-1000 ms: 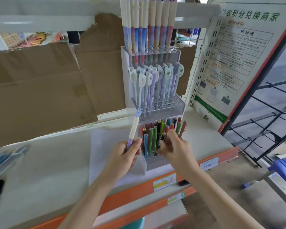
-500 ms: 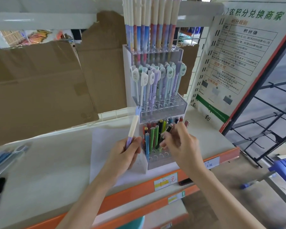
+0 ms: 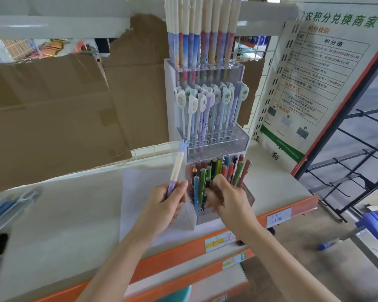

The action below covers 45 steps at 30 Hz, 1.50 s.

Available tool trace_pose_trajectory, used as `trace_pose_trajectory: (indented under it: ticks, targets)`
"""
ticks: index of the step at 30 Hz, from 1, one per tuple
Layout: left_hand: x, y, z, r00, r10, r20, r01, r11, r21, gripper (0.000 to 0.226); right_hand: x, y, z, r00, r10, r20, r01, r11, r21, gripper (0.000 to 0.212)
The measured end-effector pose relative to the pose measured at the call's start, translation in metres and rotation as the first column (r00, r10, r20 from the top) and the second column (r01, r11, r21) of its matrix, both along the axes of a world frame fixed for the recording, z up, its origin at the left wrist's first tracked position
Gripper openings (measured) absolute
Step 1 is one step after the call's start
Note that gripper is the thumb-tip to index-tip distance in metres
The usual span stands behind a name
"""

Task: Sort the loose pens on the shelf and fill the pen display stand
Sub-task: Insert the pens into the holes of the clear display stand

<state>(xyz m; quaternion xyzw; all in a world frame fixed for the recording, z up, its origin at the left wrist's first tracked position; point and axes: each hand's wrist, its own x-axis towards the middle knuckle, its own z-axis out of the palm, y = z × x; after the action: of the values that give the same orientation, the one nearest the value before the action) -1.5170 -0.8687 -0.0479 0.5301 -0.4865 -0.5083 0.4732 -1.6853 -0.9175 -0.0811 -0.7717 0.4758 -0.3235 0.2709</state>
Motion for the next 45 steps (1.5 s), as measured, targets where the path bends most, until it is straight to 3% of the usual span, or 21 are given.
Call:
trace_pose_trajectory:
  ticks: [5, 8, 10, 16, 25, 31, 36, 42, 45]
  targets:
    - [0.001, 0.001, -0.002, 1.0, -0.002, 0.003, 0.002, 1.0, -0.027, 0.041, 0.002, 0.002, -0.004, 0.999, -0.027, 0.031, 0.028, 0.999, -0.035, 0.029]
    - [0.001, 0.001, -0.003, 1.0, -0.016, 0.0, 0.016, 0.999, -0.042, 0.04, 0.0, 0.002, -0.006, 1.0, -0.016, 0.003, 0.016, 0.998, -0.058, 0.011]
    - [0.001, 0.001, -0.004, 0.999, -0.035, 0.002, 0.035, 0.998, -0.047, 0.04, -0.003, 0.002, -0.005, 0.999, -0.04, -0.031, 0.038, 0.997, -0.064, 0.011]
    - [-0.002, 0.0, -0.007, 0.992, -0.053, 0.115, 0.061, 0.996, -0.06, 0.043, 0.003, 0.017, 0.022, 0.98, -0.059, 0.189, 0.079, 0.992, -0.098, 0.006]
    - [-0.009, -0.025, 0.042, 0.924, 0.122, 0.362, 0.034, 0.917, -0.397, 0.048, 0.031, 0.005, 0.091, 0.959, 0.064, 0.277, -0.026, 0.99, -0.141, 0.003]
    - [0.009, -0.052, 0.079, 0.874, 0.235, 0.426, 0.043, 0.835, -0.549, 0.028, 0.045, -0.02, 0.136, 0.951, 0.104, 0.291, -0.037, 0.973, -0.229, 0.009]
    - [0.027, -0.075, 0.099, 0.762, 0.38, 0.525, 0.042, 0.779, -0.625, 0.037, 0.04, -0.063, 0.201, 0.845, 0.098, 0.526, 0.055, 0.962, -0.268, 0.012]
    - [0.039, -0.085, 0.101, 0.664, 0.469, 0.582, 0.052, 0.747, -0.662, 0.037, 0.039, -0.115, 0.242, 0.918, -0.025, 0.396, 0.182, 0.913, -0.364, 0.004]
    - [0.043, -0.094, 0.107, 0.604, 0.525, 0.6, 0.055, 0.724, -0.688, 0.022, 0.042, -0.129, 0.244, 0.956, -0.068, 0.287, 0.177, 0.911, -0.373, 0.005]
